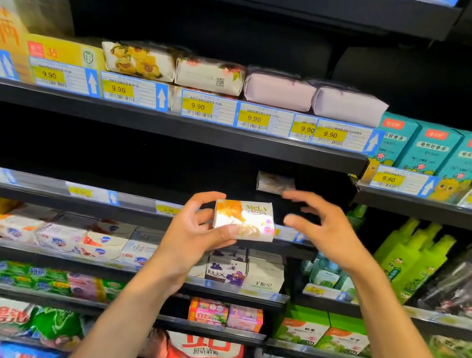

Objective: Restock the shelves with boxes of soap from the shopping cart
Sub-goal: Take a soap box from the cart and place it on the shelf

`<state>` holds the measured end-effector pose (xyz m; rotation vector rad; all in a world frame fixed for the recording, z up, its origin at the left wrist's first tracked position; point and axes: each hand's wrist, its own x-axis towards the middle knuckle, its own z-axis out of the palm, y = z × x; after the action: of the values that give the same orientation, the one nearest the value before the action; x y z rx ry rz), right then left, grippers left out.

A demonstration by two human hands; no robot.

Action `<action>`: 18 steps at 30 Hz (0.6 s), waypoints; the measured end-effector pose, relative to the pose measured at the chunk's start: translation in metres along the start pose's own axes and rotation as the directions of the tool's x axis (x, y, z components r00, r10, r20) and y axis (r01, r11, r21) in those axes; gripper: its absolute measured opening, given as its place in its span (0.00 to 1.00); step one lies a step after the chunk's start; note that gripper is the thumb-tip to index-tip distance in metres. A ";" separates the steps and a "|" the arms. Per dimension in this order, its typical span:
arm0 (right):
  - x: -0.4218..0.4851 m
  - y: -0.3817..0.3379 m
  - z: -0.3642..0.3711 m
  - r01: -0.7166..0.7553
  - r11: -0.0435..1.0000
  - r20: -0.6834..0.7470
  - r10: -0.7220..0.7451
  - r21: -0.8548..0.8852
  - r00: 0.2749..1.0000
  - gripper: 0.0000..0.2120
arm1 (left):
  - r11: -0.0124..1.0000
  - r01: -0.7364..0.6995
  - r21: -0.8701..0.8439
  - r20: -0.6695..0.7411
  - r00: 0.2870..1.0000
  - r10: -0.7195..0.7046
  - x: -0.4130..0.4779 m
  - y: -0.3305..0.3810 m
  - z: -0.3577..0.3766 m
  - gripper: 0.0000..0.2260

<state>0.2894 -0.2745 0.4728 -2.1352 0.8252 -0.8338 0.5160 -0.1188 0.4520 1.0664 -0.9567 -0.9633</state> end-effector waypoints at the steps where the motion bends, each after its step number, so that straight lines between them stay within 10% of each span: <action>1: -0.005 -0.002 0.003 0.048 0.998 0.041 -0.047 -0.030 0.998 0.29 | 1.000 -0.002 -0.008 0.010 1.000 0.002 0.002 0.001 0.003 0.25; 5: -0.010 -0.017 0.017 0.109 0.992 0.090 -0.115 0.064 0.989 0.42 | 0.999 -0.041 -0.017 0.021 0.999 0.042 0.009 0.007 0.015 0.24; 11: 0.006 -0.007 0.012 0.092 0.969 -0.055 -0.082 0.229 0.995 0.32 | 0.911 -0.236 0.339 0.013 0.969 0.246 0.025 0.007 0.021 0.28; 18: 0.050 0.022 -0.008 -0.104 0.983 -0.106 0.121 0.152 0.987 0.32 | 0.079 -0.517 0.852 0.417 0.764 0.493 0.036 -0.020 -0.003 0.25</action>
<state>0.3066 -0.3272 0.4760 -1.9091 0.9066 -0.9358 0.5263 -0.1561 0.4371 1.4962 -1.8842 0.3988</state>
